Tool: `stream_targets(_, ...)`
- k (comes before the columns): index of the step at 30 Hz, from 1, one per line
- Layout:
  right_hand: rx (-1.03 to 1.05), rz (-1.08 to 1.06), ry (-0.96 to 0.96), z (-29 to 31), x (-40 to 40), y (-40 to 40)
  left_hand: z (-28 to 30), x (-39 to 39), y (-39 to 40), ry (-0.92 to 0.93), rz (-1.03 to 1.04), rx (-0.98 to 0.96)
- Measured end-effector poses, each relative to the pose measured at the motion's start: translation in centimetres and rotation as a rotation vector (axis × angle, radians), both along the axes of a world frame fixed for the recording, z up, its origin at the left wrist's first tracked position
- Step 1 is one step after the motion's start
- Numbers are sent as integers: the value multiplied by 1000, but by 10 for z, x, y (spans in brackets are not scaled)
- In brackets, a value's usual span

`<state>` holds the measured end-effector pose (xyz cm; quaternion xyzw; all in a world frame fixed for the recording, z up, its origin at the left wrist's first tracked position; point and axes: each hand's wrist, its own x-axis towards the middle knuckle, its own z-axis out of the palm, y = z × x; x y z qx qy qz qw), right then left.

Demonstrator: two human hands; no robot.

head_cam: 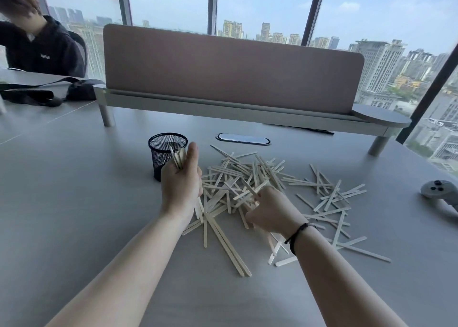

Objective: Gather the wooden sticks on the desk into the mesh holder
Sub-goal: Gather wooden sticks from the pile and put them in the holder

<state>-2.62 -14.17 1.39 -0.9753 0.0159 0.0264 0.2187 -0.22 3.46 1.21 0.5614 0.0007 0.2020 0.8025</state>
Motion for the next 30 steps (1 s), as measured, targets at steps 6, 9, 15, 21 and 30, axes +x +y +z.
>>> stream_targets(6,74,32,-38,-2,6,-5,0,3,2,22,0,-21)
stream_targets(9,249,19,31,2,12,-8,0,3,2,20,-8,-33)
stream_targets(15,737,-63,158,3,12,-12,-1,5,3,28,8,-21)
stream_targets(21,1016,-31,100,-3,14,-9,-2,6,4,27,17,-12)
stream_targets(30,1246,-6,224,10,5,6,-1,7,7,-83,82,143)
